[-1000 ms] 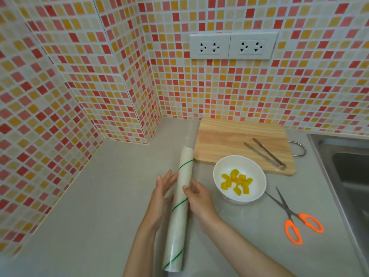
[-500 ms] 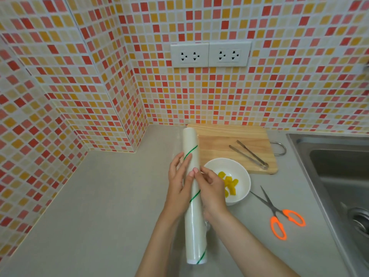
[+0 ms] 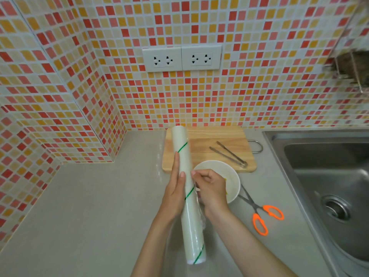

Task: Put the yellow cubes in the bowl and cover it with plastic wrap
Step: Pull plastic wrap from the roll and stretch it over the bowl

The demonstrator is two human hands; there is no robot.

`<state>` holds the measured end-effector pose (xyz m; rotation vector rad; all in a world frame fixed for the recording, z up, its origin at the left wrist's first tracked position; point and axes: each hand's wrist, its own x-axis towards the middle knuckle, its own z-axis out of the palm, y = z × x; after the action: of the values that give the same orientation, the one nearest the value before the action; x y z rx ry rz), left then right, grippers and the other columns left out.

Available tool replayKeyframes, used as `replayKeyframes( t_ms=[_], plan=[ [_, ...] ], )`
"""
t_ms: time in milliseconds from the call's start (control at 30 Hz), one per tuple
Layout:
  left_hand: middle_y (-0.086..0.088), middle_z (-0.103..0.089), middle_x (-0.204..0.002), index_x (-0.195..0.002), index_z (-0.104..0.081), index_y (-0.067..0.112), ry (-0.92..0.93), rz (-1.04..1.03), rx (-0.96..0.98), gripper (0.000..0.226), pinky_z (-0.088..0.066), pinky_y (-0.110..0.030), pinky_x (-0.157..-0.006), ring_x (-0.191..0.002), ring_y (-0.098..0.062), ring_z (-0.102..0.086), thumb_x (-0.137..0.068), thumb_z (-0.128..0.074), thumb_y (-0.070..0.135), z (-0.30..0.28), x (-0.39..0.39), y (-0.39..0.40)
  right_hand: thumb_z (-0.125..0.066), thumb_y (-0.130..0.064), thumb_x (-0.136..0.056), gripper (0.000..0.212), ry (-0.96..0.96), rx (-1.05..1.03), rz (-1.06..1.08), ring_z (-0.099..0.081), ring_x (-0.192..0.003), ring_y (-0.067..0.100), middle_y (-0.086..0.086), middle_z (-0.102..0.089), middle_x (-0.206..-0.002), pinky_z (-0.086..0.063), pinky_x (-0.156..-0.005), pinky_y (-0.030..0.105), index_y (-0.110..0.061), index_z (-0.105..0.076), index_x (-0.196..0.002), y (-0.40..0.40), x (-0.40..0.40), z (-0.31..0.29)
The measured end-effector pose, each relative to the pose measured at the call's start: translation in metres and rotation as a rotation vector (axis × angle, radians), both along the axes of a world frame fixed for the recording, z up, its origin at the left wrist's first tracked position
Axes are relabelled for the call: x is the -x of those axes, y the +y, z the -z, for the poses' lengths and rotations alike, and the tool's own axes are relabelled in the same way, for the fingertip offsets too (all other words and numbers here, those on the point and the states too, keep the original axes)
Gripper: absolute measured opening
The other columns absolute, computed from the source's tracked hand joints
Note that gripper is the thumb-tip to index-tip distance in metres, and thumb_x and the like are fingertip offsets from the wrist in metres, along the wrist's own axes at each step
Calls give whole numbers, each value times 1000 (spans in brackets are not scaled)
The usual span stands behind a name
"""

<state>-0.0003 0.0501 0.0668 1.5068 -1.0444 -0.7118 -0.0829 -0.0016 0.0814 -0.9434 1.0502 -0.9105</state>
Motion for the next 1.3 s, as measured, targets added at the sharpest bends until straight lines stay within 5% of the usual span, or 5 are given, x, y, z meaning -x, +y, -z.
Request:
replayKeyframes(
  t_ms=[500, 733, 1000, 1133, 1300],
  plan=[
    [57, -19, -133, -132, -17, 65, 32, -33, 65, 50, -22, 8, -92, -127, 27, -21, -101, -30, 28, -1, 0, 3, -61, -12, -86, 11, 147, 65, -97, -61, -78, 23, 3, -65, -79, -52, -80, 43, -14, -64, -76, -1, 3, -7],
    [57, -17, -134, -127, -17, 70, 36, -46, 48, 48, -21, 6, -96, -128, 26, -20, -100, -29, 32, -4, -3, 2, -66, -1, -81, 11, 72, 7, -138, -61, -64, 19, 11, -68, -72, -51, -56, 17, -6, -68, -72, 7, 15, -3],
    [47, -20, -142, -127, -22, 70, 57, -48, 72, 48, -23, -17, -114, -136, 14, -22, -100, -32, 32, -9, -6, 3, -51, -2, -91, 25, 104, 25, -249, -50, -60, 17, 11, -57, -70, -43, -61, 25, -10, -57, -68, 2, 13, -12],
    [24, -26, -152, -131, -29, 56, 137, -84, 106, 49, -20, -39, -119, -141, 0, -26, -99, -38, 21, -16, -11, 2, -44, 0, -93, 26, -227, -228, -331, -50, -48, 16, 5, -55, -56, -44, -49, 23, -7, -52, -69, -6, 16, -26],
    [5, -37, -151, -135, -30, 57, 166, 76, 52, 49, -30, -45, -114, -137, -20, -39, -97, -42, 29, -23, -5, 3, -50, -30, -94, 25, -155, -171, -359, -45, -33, 19, 4, -47, -38, -39, -41, 22, -10, -56, -78, -15, 16, -36]
  ],
)
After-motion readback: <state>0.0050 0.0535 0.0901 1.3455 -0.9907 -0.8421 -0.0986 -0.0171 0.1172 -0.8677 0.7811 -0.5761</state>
